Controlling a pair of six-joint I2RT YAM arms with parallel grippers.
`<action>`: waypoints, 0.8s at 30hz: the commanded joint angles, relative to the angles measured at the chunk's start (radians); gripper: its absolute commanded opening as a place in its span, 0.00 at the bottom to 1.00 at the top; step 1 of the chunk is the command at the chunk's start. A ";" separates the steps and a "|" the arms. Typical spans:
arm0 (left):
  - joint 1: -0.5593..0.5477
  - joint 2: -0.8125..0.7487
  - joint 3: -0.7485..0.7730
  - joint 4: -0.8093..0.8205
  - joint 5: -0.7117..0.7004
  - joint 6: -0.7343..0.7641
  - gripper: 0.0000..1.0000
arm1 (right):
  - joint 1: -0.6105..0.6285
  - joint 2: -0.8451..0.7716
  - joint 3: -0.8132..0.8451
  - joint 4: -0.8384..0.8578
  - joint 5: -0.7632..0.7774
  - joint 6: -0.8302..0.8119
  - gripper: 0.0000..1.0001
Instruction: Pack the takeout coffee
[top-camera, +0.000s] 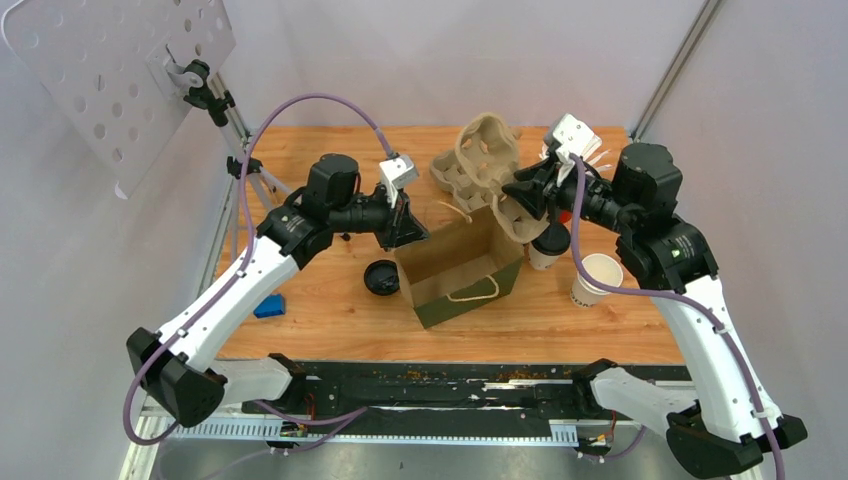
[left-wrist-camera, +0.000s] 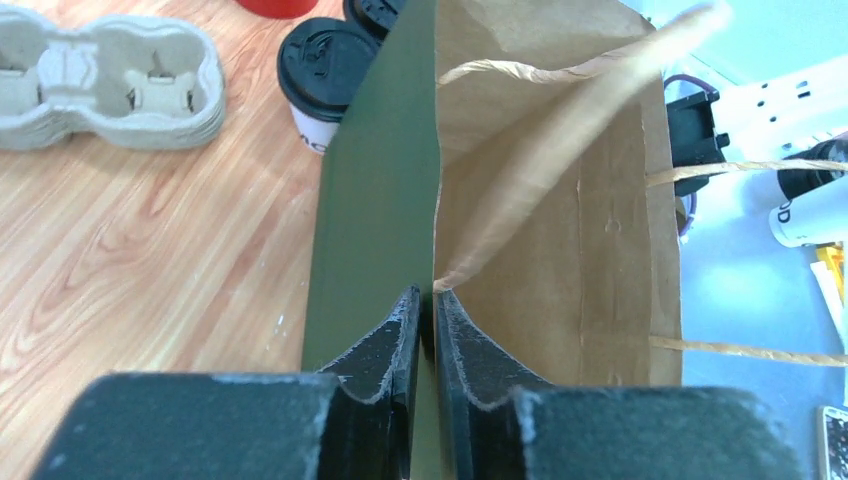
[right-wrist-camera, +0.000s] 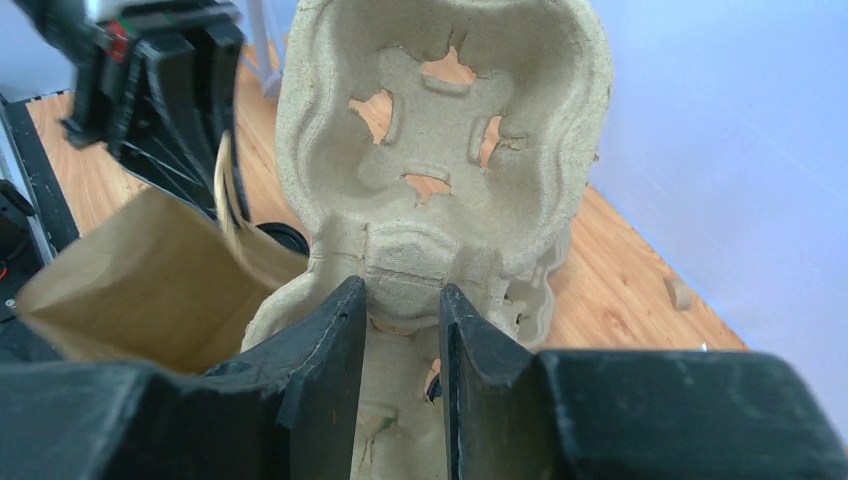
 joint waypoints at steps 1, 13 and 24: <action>-0.002 0.057 0.045 0.121 0.062 0.029 0.23 | 0.007 -0.041 -0.029 0.117 -0.084 -0.021 0.29; -0.003 -0.006 0.175 -0.014 -0.225 -0.133 0.57 | 0.007 -0.080 -0.079 0.155 -0.123 -0.041 0.29; -0.003 -0.172 0.096 -0.209 -0.382 -0.448 0.57 | 0.007 -0.135 -0.175 0.247 -0.296 -0.083 0.29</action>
